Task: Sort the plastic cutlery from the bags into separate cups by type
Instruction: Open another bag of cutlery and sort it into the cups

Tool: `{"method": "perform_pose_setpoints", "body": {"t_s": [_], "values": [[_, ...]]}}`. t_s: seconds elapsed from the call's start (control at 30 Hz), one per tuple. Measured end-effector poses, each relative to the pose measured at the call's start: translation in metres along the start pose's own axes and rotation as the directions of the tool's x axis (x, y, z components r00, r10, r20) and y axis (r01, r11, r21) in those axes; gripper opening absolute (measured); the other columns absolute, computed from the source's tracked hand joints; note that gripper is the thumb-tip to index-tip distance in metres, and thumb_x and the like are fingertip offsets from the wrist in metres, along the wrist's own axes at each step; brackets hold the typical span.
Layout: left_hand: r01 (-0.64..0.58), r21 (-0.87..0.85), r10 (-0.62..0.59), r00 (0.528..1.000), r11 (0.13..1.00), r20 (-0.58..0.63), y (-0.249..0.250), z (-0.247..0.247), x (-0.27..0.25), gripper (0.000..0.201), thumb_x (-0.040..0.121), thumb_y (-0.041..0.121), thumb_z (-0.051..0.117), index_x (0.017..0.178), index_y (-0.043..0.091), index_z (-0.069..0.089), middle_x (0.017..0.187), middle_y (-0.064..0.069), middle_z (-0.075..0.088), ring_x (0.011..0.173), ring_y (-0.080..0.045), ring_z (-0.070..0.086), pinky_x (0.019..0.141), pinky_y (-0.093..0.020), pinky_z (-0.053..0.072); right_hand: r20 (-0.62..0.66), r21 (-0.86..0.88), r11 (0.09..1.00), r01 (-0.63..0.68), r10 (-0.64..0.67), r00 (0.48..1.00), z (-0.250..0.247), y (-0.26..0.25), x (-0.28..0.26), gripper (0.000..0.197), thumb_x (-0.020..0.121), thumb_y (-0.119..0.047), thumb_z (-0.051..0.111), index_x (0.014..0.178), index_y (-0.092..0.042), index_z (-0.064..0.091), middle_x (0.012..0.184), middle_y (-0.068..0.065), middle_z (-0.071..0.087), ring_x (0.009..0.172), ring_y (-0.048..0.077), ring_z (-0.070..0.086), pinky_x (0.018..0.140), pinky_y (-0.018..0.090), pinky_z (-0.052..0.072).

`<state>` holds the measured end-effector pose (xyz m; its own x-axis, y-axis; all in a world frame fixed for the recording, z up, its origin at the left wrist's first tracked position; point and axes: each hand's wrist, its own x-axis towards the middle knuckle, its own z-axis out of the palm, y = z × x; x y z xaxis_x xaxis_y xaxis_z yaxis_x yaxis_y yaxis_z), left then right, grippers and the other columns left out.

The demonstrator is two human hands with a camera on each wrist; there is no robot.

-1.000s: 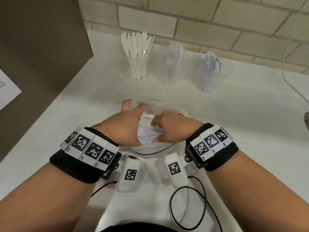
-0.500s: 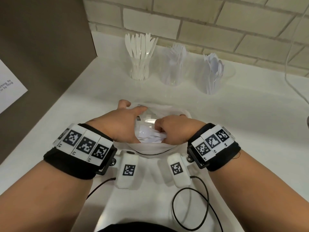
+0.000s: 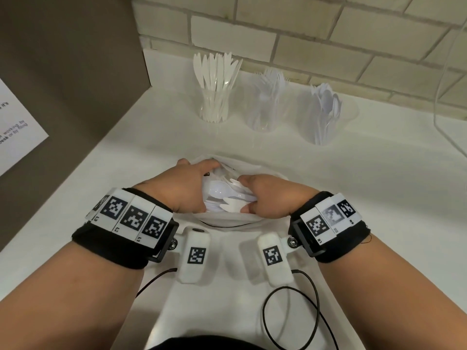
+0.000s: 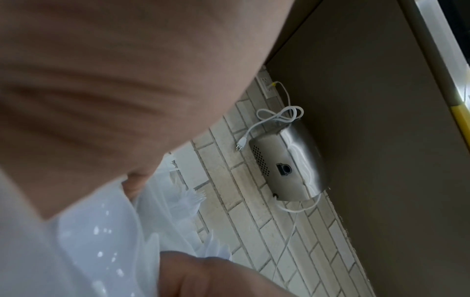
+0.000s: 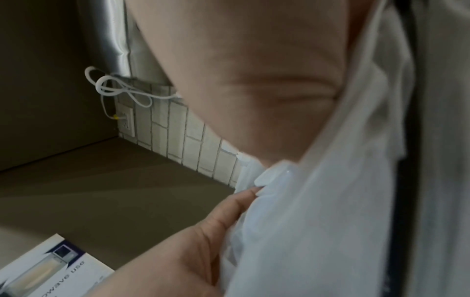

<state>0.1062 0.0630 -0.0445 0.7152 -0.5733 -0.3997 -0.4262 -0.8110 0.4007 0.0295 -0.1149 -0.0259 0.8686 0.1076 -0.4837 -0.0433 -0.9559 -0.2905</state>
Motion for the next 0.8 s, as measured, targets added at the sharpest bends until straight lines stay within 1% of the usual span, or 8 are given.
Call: {"method": "perform_pose_setpoints", "body": {"t_s": [0.07,0.17,0.27,0.33,0.43,0.5,0.6,0.8], "values": [[-0.018,-0.025,0.019,1.0,1.0,0.018,-0.0034,0.0003,0.0011,0.095,0.07,0.035,0.078,0.141,0.051,0.017,0.116,-0.007,0.041,0.095,-0.018,0.055,0.09,-0.031,0.05,-0.005,-0.002,1.0,-0.001,0.001,1.0,-0.0015,0.0016,-0.0004,0.039,0.09,-0.027,0.063,0.123,-0.014,0.048,0.112,0.004,0.056,0.105,0.024,0.053,0.08,0.027,0.038],[-0.075,-0.084,0.077,0.997,0.994,0.02,-0.0078,-0.0029,0.0033,0.088,0.067,0.037,0.078,0.139,0.049,0.028,0.123,-0.004,0.052,0.098,-0.017,0.058,0.091,-0.029,0.049,-0.055,0.039,0.999,-0.012,0.014,0.998,-0.0034,0.0033,-0.0024,0.028,0.088,-0.03,0.065,0.107,-0.018,0.047,0.096,-0.004,0.049,0.094,0.02,0.049,0.076,0.025,0.035],[-0.124,-0.142,0.123,0.992,0.982,-0.011,-0.0079,-0.0027,0.0054,0.091,0.065,0.032,0.082,0.141,0.04,0.033,0.129,0.007,0.054,0.11,-0.014,0.057,0.096,-0.028,0.046,-0.08,0.081,0.996,0.023,-0.017,0.997,-0.004,0.0007,-0.0021,0.042,0.086,-0.032,0.067,0.119,-0.014,0.049,0.101,-0.006,0.047,0.093,0.014,0.047,0.075,0.023,0.034],[-0.141,-0.209,0.128,0.989,0.968,-0.076,-0.0042,-0.0013,0.0075,0.09,0.066,0.029,0.084,0.141,0.036,0.035,0.125,0.011,0.054,0.11,-0.01,0.053,0.09,-0.02,0.041,-0.088,0.127,0.99,0.062,-0.051,0.995,-0.003,-0.0023,-0.0001,0.043,0.085,-0.032,0.069,0.118,-0.014,0.049,0.1,-0.005,0.05,0.091,0.014,0.048,0.071,0.023,0.036],[-0.159,-0.241,0.118,0.977,0.957,-0.176,-0.0003,0.0,0.0091,0.079,0.067,0.029,0.083,0.136,0.036,0.043,0.122,0.01,0.056,0.106,-0.009,0.054,0.077,-0.013,0.04,-0.083,0.247,0.968,0.036,-0.016,0.996,0.0006,-0.0042,0.0035,0.045,0.086,-0.036,0.067,0.121,-0.013,0.05,0.105,-0.002,0.056,0.096,0.016,0.054,0.08,0.026,0.041],[-0.162,-0.22,0.116,0.971,0.962,-0.209,-0.0023,-0.0001,0.0097,0.079,0.064,0.031,0.084,0.133,0.038,0.046,0.125,0.005,0.057,0.108,-0.014,0.057,0.082,-0.017,0.042,-0.085,0.294,0.956,-0.003,0.029,0.996,0.0019,-0.0036,0.0038,0.048,0.086,-0.039,0.067,0.123,-0.013,0.052,0.107,-0.002,0.057,0.098,0.015,0.054,0.081,0.025,0.04],[-0.139,-0.145,0.112,0.977,0.98,-0.181,-0.005,0.001,0.0105,0.087,0.062,0.032,0.085,0.135,0.043,0.04,0.129,0.0,0.053,0.112,-0.017,0.053,0.094,-0.025,0.042,-0.117,0.308,0.951,-0.014,0.052,0.992,0.0012,0.0005,0.0041,0.051,0.081,-0.038,0.072,0.123,-0.013,0.058,0.112,0.0,0.064,0.1,0.017,0.059,0.083,0.024,0.043],[-0.14,-0.099,0.13,0.986,0.985,-0.107,-0.0043,0.0028,0.0066,0.088,0.062,0.048,0.074,0.135,0.051,0.025,0.129,0.009,0.052,0.117,-0.011,0.039,0.093,-0.028,0.043,-0.147,0.397,0.917,0.029,0.032,0.989,-0.0025,0.0051,-0.0004,0.058,0.076,-0.031,0.079,0.129,-0.02,0.056,0.121,-0.003,0.064,0.111,0.017,0.059,0.101,0.033,0.045]]}}
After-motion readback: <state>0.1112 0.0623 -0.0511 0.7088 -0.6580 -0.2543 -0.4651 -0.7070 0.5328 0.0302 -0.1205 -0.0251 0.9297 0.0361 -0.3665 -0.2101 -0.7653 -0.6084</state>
